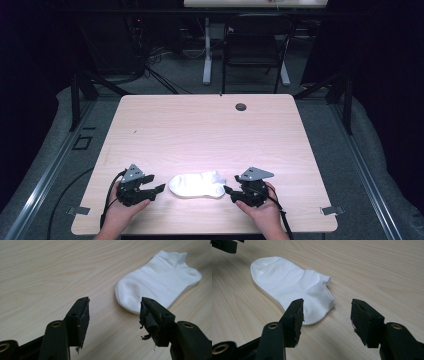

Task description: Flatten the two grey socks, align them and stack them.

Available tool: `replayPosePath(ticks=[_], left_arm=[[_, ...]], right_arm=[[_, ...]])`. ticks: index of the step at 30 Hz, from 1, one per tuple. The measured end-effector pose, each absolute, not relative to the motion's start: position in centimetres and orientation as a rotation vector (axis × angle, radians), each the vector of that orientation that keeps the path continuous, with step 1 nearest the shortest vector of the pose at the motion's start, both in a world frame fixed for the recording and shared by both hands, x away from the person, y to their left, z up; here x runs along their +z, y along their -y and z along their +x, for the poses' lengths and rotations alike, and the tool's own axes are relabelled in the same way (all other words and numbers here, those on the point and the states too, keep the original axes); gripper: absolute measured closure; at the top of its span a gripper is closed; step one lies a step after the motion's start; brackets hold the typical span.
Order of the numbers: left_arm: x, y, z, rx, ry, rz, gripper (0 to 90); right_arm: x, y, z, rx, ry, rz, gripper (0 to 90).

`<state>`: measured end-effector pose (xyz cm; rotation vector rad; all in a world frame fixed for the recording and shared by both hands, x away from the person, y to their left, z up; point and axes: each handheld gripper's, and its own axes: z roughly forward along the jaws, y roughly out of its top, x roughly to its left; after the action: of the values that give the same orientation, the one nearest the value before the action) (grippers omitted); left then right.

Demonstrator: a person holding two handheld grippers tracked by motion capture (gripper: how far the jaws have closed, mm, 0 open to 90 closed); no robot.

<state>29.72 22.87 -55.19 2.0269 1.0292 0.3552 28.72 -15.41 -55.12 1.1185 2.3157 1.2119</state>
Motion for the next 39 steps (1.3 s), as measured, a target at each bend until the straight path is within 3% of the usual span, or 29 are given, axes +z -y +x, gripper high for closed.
replayPosePath(ticks=[14, 39], left_arm=[[-55.9, -24.8, 30.3, 0.399, -1.096, 2.031, 41.2], [-56.9, -24.1, 31.2, 0.380, -1.112, 2.041, 41.2]], right_arm=[[-56.1, 17.0, 29.0, 1.173, -2.303, 1.179, 46.3], [-57.2, 16.6, 29.9, 1.148, -2.308, 1.223, 46.5]])
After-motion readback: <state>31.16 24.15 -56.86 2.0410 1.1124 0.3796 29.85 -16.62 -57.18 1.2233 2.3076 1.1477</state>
